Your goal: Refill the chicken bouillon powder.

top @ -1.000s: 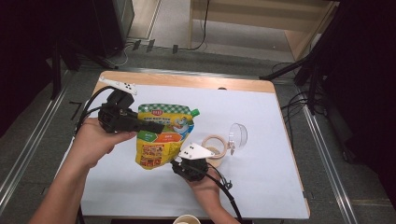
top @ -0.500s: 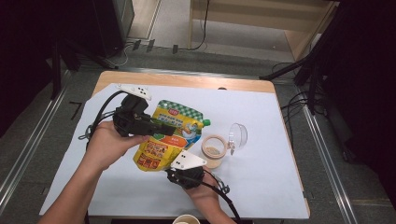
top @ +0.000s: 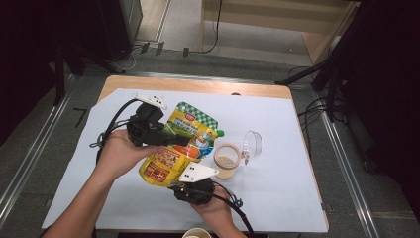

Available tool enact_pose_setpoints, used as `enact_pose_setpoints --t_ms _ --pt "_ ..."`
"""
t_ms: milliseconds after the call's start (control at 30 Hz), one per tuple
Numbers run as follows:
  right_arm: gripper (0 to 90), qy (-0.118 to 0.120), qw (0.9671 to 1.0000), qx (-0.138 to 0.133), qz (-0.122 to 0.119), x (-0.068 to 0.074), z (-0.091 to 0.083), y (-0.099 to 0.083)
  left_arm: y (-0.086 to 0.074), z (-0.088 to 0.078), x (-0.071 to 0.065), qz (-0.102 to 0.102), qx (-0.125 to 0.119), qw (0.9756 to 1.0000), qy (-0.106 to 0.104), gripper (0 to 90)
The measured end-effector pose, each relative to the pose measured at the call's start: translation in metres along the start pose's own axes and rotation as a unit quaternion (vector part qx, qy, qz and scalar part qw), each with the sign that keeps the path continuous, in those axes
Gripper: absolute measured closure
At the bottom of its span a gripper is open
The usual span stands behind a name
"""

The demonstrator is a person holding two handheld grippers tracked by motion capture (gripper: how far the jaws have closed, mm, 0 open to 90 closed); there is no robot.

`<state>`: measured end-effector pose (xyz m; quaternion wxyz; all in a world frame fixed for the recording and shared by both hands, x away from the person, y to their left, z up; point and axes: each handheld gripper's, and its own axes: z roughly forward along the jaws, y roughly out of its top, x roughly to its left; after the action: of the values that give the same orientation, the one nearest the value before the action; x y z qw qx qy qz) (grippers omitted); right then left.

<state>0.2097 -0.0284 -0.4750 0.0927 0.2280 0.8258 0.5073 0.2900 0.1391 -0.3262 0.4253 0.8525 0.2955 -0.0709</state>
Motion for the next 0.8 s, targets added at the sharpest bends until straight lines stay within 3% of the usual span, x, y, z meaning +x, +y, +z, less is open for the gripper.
enact_pose_setpoints --t_ms 500,800 --pt "64.7 0.026 0.9997 0.001 0.002 0.008 -0.001 0.004 -0.001 0.02 0.006 -0.011 0.017 0.9997 -0.011 81.0" --pt "64.9 0.029 0.9996 0.007 -0.002 0.013 -0.001 0.005 -0.001 0.028 0.01 -0.046 0.03 0.9984 -0.014 80.5"
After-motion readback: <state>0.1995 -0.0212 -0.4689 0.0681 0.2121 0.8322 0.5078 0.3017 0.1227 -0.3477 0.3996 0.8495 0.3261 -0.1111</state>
